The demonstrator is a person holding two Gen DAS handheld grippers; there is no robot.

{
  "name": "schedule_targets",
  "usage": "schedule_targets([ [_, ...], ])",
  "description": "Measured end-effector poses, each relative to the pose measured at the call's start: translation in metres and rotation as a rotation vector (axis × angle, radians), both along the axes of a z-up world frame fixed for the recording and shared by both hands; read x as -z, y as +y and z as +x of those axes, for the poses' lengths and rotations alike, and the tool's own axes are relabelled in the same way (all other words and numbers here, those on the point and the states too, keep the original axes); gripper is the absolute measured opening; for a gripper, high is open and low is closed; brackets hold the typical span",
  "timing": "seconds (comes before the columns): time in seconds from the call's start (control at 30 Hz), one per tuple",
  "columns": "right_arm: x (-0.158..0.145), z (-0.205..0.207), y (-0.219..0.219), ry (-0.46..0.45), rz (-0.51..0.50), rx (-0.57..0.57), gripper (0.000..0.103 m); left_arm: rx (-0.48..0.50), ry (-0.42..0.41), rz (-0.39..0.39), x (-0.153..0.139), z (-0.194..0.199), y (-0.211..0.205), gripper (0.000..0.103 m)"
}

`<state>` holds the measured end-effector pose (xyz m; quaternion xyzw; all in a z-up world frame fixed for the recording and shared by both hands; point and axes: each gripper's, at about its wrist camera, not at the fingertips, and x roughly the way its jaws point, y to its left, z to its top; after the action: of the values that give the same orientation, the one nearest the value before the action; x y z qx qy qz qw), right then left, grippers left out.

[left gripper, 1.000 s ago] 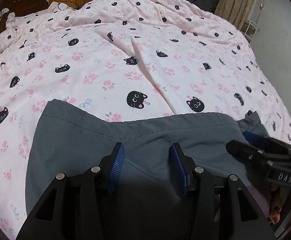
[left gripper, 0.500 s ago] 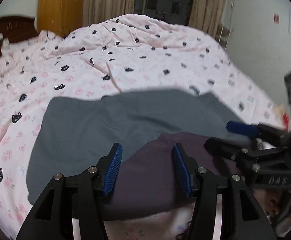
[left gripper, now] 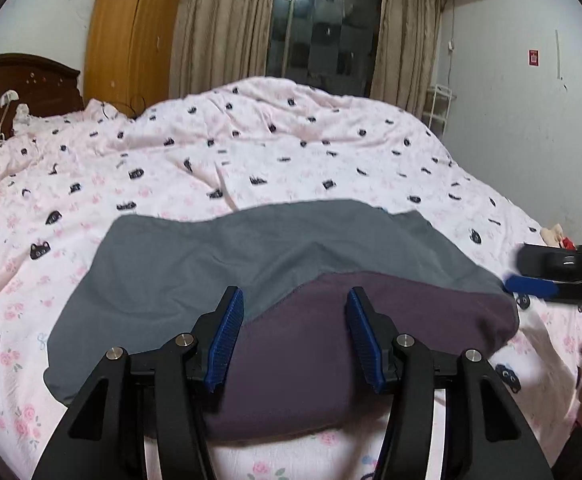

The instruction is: Fold clothes

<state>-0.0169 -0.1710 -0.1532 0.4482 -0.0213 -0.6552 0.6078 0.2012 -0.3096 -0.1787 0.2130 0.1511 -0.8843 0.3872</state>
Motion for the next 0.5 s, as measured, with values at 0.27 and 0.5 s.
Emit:
schedule_targets([
  [0.27, 0.053, -0.037, 0.044, -0.493, -0.019, 0.1, 0.089, -0.085, -0.028, 0.028, 0.021, -0.009, -0.007, 0.05],
  [0.5, 0.056, -0.02, 0.025, -0.462, -0.008, 0.106, 0.095, -0.078, -0.068, 0.027, 0.031, -0.014, -0.003, 0.051],
])
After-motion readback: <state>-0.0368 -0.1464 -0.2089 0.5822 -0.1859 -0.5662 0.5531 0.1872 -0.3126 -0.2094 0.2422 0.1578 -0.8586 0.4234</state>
